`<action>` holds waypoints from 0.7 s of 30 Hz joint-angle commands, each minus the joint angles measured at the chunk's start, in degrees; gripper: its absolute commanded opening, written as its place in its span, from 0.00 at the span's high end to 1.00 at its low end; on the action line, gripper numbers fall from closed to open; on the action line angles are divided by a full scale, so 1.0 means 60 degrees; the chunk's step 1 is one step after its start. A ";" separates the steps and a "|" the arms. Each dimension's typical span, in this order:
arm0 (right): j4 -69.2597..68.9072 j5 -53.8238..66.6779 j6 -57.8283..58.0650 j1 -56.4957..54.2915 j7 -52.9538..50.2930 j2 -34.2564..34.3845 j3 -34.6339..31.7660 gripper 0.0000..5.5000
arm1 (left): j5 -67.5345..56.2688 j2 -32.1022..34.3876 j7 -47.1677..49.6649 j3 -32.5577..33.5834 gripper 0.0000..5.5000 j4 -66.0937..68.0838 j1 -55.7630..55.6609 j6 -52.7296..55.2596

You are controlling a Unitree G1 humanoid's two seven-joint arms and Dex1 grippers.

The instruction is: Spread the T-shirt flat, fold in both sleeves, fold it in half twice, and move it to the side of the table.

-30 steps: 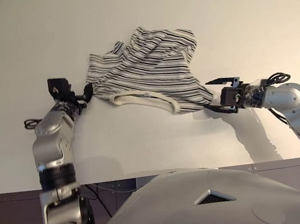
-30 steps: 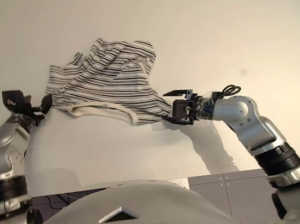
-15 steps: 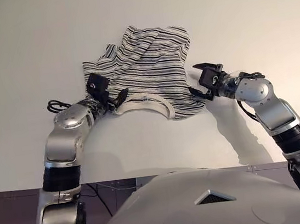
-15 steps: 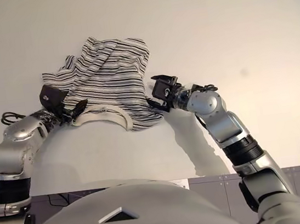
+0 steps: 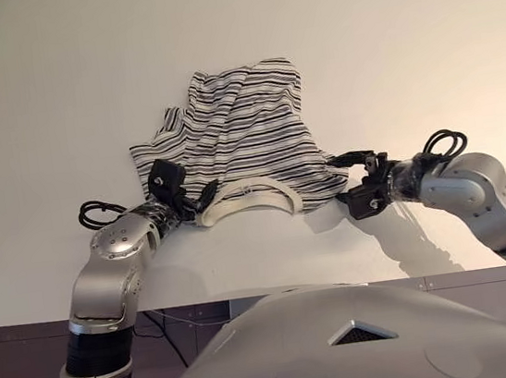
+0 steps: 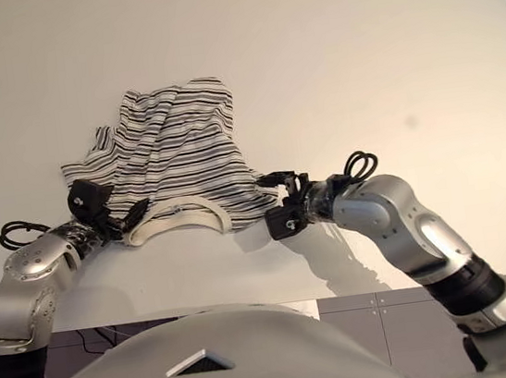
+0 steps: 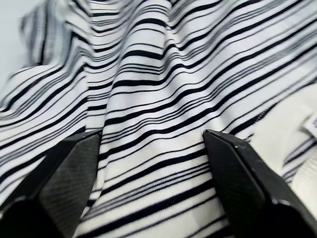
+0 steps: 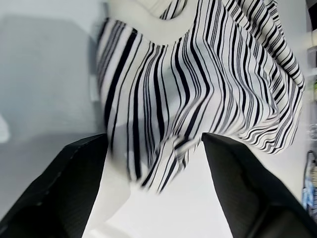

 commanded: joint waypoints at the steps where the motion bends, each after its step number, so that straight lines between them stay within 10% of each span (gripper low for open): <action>1: 0.0737 -0.1298 -0.0021 0.0178 -0.0885 0.0480 0.0333 0.37 | 0.0117 0.0117 -0.0005 -0.0319 0.34 0.0295 0.0529 0.0968; 12: 0.3078 0.1812 0.0443 0.0856 -0.6304 0.4906 -0.2635 0.37 | 0.0502 0.1078 -0.0982 -0.0483 0.34 0.1889 0.1293 -0.0077; 17: 0.2326 0.5360 0.2230 0.0187 -0.5531 0.5681 -0.4757 0.37 | 0.0846 0.1207 -0.1337 -0.0479 0.34 0.3502 0.1385 -0.1248; 21: 0.2375 0.4491 0.2365 0.1012 -0.3855 0.4220 -0.3317 0.37 | 0.1107 0.0946 -0.1401 -0.0560 0.34 0.5059 0.1167 -0.2372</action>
